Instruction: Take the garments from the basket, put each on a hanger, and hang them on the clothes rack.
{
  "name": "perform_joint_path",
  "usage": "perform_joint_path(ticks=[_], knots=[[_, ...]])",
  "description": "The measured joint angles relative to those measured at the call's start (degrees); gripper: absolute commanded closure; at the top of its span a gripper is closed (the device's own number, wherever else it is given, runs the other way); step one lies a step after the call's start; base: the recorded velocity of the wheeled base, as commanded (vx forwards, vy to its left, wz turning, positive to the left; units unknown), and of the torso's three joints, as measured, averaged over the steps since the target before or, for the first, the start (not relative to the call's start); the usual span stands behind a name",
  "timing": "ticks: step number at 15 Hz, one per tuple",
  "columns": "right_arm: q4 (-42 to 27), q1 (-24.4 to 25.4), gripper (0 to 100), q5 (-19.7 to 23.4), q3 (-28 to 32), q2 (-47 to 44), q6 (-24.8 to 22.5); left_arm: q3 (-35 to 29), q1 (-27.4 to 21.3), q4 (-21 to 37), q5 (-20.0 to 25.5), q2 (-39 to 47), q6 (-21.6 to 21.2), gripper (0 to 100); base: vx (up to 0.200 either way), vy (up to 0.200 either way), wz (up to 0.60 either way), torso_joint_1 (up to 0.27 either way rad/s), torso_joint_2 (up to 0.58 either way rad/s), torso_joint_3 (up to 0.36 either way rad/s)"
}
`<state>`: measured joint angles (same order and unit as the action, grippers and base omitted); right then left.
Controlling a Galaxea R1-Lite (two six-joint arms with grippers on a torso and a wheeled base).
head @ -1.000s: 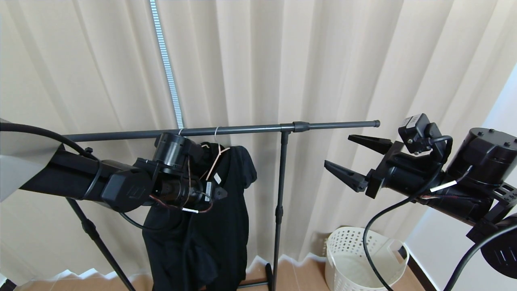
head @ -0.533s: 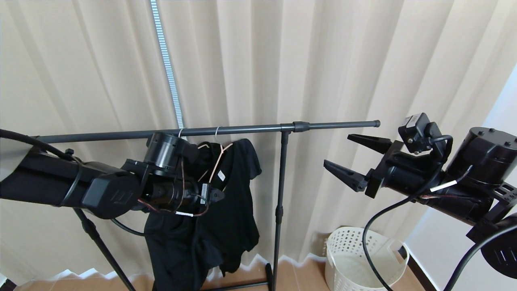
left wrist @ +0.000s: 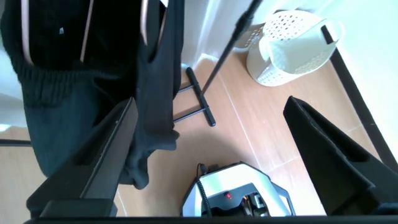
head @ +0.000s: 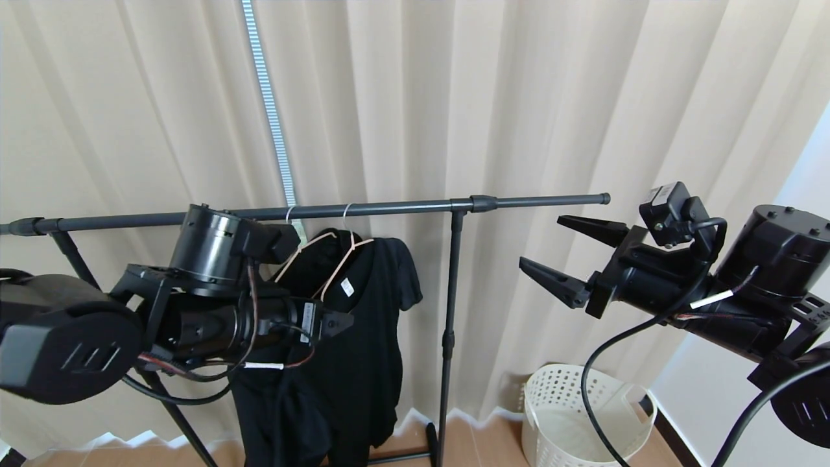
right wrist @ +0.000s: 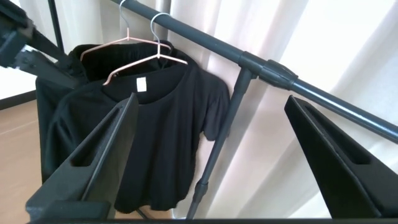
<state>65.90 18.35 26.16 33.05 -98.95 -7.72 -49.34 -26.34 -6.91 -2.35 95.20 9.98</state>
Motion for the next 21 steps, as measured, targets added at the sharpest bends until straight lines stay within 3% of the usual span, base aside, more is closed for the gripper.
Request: perform_joint_path(ticks=[5,9,11,19,21], knots=[[1.54,0.00,0,0.33,0.07,-1.40,0.06,11.78,-2.05,-2.34,0.28,-13.06,-0.02,0,0.000,0.000,0.00,0.000,0.00,0.000],[12.19,0.23,0,0.30,-0.78,-5.51,0.06,18.33,-2.32,-3.71,0.37,-20.78,-0.39,0,0.000,0.000,0.00,0.000,0.00,0.000],[13.85,0.34,0,0.35,-1.57,-6.86,0.09,20.94,-2.32,-3.62,0.37,-24.20,-0.44,0,0.000,0.000,0.00,0.000,0.00,0.000],[12.37,3.34,0,-0.27,-7.01,-0.52,-0.82,22.52,-0.85,-3.12,0.20,-29.05,-1.69,0,0.000,0.000,0.00,0.000,0.00,0.000],[11.14,3.39,0,-3.47,-11.84,4.33,-0.87,23.87,0.11,-2.72,0.26,-30.67,-2.85,0,0.000,0.000,0.00,0.000,0.00,0.000]])
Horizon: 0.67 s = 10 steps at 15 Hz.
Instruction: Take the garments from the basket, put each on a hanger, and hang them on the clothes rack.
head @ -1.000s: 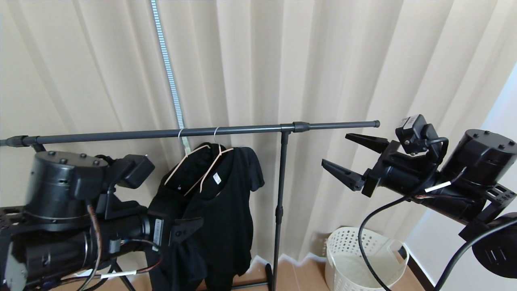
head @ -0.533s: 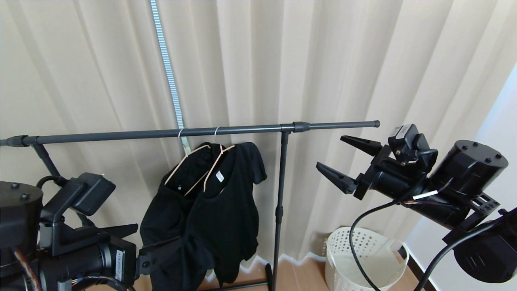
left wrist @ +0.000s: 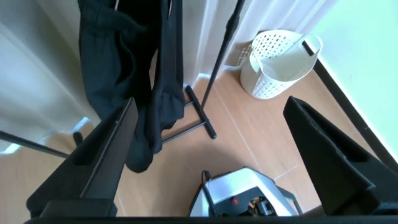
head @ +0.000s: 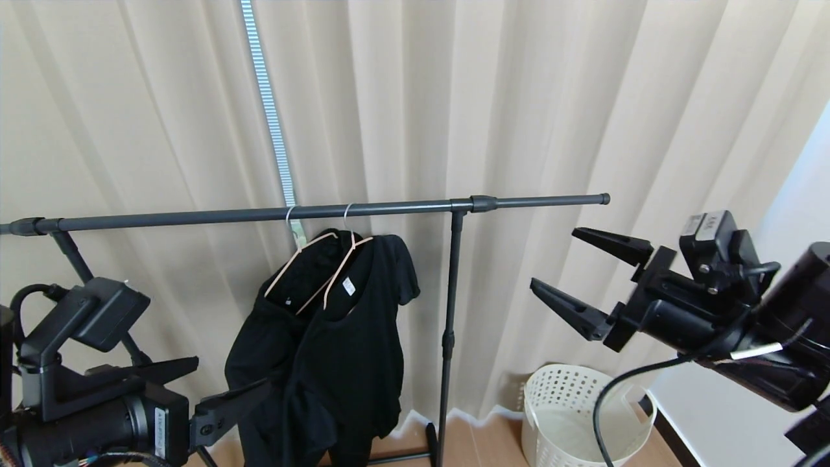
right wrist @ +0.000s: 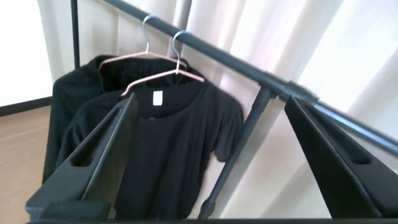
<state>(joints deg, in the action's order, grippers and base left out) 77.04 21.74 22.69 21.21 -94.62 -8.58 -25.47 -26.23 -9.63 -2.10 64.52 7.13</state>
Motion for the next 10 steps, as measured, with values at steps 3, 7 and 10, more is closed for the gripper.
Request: perform_joint_path(ticks=[3,7,10], knots=[[-0.82,1.77,0,-9.47,-9.67,7.78,-0.01,3.54,0.22,-0.05,0.10,-3.69,-0.18,0,0.000,0.000,0.00,0.000,0.00,0.000],[-4.21,4.06,0,-15.34,-19.83,18.33,-0.34,11.86,0.46,0.20,-0.04,-12.21,-0.13,0,0.000,0.000,0.00,0.000,0.00,0.000],[-16.70,5.94,0,-18.66,-21.03,27.92,-0.37,16.54,0.61,5.69,-0.20,-20.15,0.01,0,0.000,0.000,0.00,0.000,0.00,0.000]])
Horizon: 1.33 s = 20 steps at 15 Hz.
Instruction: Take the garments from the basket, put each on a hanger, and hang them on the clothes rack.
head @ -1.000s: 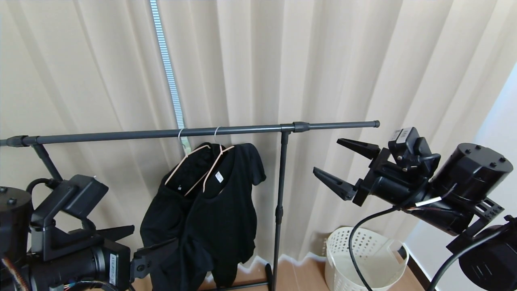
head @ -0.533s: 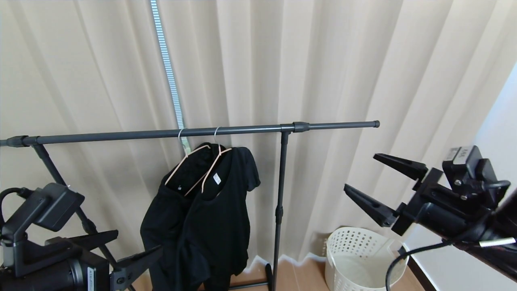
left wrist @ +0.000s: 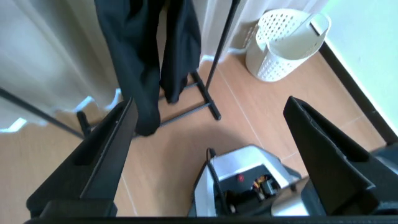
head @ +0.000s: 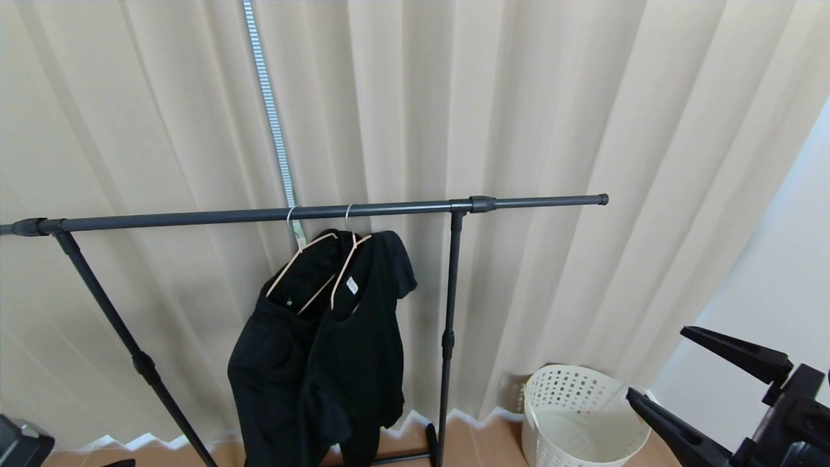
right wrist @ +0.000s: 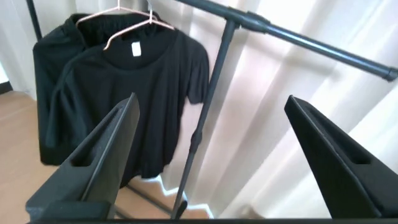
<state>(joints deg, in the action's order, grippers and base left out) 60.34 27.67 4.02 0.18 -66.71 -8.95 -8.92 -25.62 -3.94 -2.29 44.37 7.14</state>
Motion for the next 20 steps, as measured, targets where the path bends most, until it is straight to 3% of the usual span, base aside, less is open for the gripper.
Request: perform_joint_path(ticks=[7,12,17,20], knots=[[-32.40,2.72,0,-5.13,-0.16,25.39,0.22,1.60,1.07,15.95,0.05,-17.23,-0.22,0,0.000,0.000,0.00,0.000,0.00,0.000],[-53.61,-0.66,0,-5.77,-0.18,45.30,1.32,1.57,2.12,16.66,0.57,-21.26,-0.23,0,0.000,0.000,0.00,0.000,0.00,0.000],[-55.10,-5.88,0,-6.07,-0.18,53.09,4.82,1.65,4.27,16.82,-3.28,-20.31,-3.43,0,0.000,0.000,0.00,0.000,0.00,0.000],[-55.09,-13.48,0,-6.21,-0.18,57.53,4.88,1.73,13.14,16.87,-5.94,-22.11,-11.43,0,0.000,0.000,0.00,0.000,0.00,0.000]])
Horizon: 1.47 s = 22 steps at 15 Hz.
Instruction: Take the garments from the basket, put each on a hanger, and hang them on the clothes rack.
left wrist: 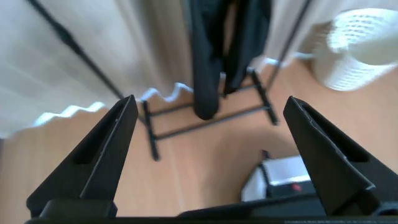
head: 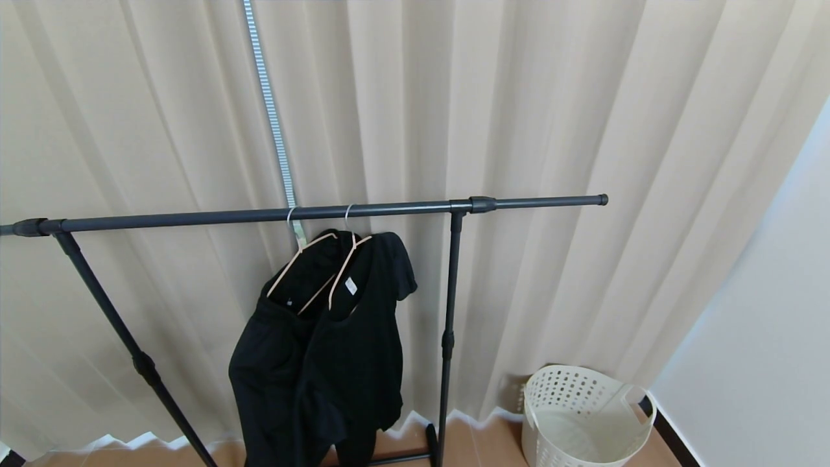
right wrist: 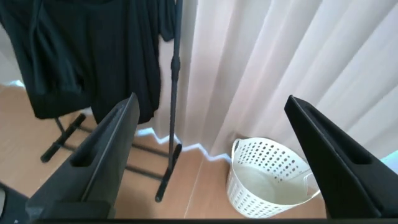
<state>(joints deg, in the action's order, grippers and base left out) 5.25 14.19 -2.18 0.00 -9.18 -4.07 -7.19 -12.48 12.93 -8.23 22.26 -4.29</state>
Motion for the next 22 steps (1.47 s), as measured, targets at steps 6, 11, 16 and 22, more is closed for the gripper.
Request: perform_joint_path(ticks=[6,11,16,22], knots=[[0.10,-11.96,0,0.33,0.00,5.28,-1.23,0.09,11.39,-0.07,1.32,-14.71,-6.99,0,0.000,0.000,0.00,0.000,0.00,0.000],[0.51,-13.64,0,4.52,0.00,8.45,-0.90,3.18,12.15,-5.36,16.85,-21.00,1.83,0,0.000,0.000,0.00,0.000,0.00,0.000],[0.38,-13.73,0,5.71,0.00,8.87,-0.30,3.78,12.28,-6.12,14.46,-21.71,2.85,0,0.000,0.000,0.00,0.000,0.00,0.000],[0.35,-13.70,0,5.73,0.00,8.87,-0.30,6.53,12.21,-11.48,9.75,-21.86,3.64,0,0.000,0.000,0.00,0.000,0.00,0.000]])
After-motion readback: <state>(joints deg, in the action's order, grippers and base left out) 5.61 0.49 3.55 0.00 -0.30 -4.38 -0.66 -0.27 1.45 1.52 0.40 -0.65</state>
